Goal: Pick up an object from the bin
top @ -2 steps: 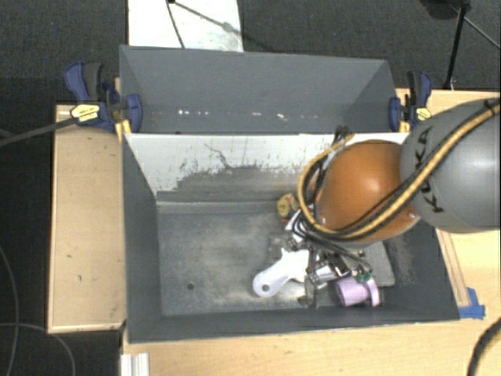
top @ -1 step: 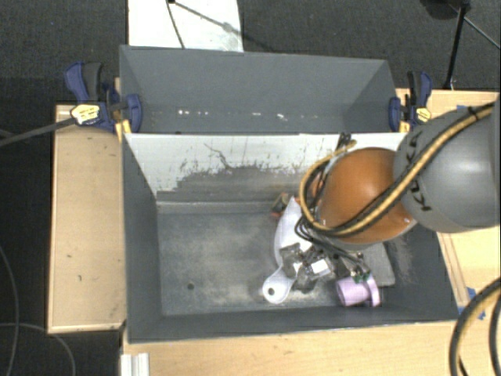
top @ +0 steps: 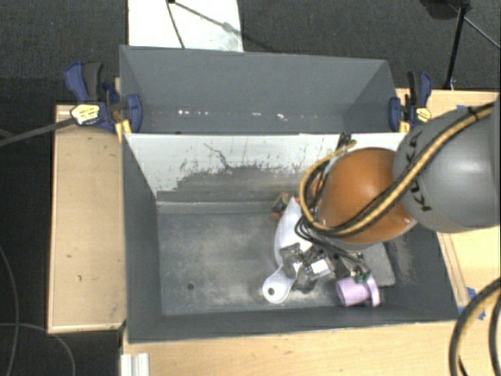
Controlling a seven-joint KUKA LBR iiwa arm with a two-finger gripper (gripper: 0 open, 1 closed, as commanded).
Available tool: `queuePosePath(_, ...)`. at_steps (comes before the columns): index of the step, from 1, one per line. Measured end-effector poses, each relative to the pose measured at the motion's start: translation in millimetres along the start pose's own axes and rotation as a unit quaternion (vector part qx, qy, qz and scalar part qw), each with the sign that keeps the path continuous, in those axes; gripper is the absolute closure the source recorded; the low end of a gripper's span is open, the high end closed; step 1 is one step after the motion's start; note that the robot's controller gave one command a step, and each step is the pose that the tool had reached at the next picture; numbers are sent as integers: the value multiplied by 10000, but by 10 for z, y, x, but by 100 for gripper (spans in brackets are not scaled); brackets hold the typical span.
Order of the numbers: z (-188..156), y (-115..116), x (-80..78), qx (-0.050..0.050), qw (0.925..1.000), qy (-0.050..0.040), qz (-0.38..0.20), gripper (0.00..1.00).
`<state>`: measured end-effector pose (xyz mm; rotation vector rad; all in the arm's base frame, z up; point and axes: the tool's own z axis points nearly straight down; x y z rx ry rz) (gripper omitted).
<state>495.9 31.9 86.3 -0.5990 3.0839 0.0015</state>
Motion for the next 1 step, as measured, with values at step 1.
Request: queuePosePath(1, -1147, -4, -51, 3, 10000, -7, -61, 100)
